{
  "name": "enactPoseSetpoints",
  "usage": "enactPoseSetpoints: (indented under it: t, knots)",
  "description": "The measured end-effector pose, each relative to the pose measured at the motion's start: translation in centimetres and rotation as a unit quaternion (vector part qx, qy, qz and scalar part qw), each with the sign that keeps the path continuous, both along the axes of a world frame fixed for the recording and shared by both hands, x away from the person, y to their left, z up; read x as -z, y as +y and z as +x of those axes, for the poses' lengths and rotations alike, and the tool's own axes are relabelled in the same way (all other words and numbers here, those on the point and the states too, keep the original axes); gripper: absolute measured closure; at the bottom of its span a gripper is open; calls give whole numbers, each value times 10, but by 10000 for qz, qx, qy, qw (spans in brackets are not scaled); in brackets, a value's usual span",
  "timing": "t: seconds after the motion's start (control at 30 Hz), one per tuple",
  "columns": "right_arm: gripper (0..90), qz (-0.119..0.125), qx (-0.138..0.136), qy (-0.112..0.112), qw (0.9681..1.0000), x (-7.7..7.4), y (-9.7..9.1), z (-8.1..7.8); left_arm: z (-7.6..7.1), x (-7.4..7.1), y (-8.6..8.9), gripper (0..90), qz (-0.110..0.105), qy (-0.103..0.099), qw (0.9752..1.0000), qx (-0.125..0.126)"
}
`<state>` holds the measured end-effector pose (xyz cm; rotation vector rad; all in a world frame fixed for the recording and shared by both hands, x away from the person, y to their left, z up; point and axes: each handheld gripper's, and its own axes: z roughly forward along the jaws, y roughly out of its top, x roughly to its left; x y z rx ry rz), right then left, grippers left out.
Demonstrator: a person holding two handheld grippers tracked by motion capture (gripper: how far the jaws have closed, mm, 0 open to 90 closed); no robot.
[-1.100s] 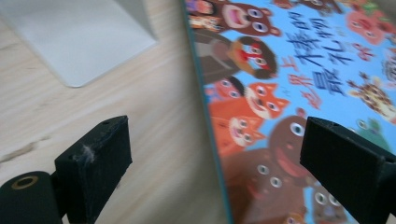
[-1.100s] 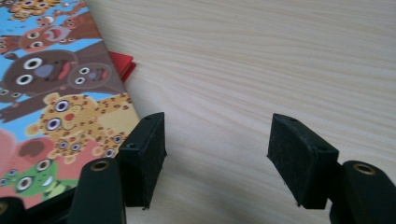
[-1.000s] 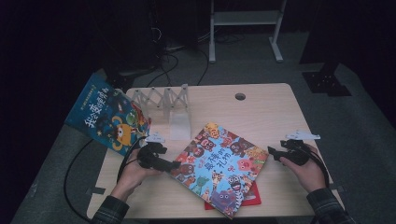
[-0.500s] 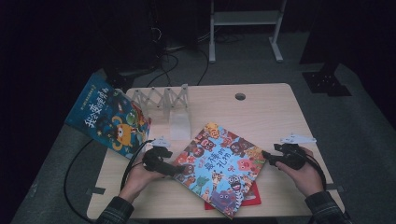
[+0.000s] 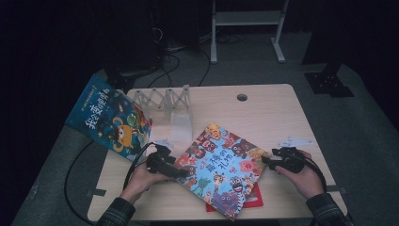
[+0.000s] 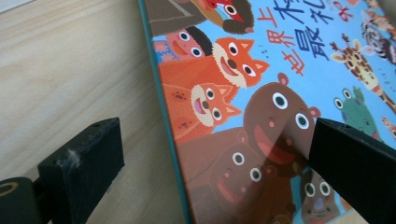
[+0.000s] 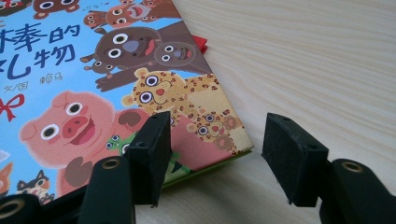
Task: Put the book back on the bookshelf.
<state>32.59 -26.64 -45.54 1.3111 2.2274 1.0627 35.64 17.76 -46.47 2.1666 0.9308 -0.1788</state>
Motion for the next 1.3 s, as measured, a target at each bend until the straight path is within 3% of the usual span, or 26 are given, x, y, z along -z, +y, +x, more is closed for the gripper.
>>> enactPoseSetpoints:
  t: [0.3,0.4,0.43,0.47,0.67,0.87,1.07,1.2,1.3]
  knots:
    - [415,73,-6,0,10000,2,-1,0,1,3,2,21,-180,-21,9998,58]
    - [427,187,-2,33,9998,3,0,1,2,3,2,66,-256,40,9994,209]
    - [426,207,6,43,9998,3,0,1,1,2,1,111,-374,62,9987,349]
    - [425,266,16,70,9996,4,-1,2,0,0,-1,169,-330,59,9985,428]
    - [423,431,26,138,9990,6,-2,8,-10,-3,-6,146,-148,245,9980,565]
    - [418,473,-30,101,9988,7,-1,20,-26,-4,-6,149,-62,214,9960,869]
    - [417,441,-143,167,9988,6,2,31,-31,-5,-6,148,9,144,9962,858]
    - [430,415,-202,112,9989,6,5,36,-28,-9,-3,122,39,-10,9981,612]
    - [459,242,-219,16,9995,3,7,34,-23,-14,1,119,-24,-116,9989,464]
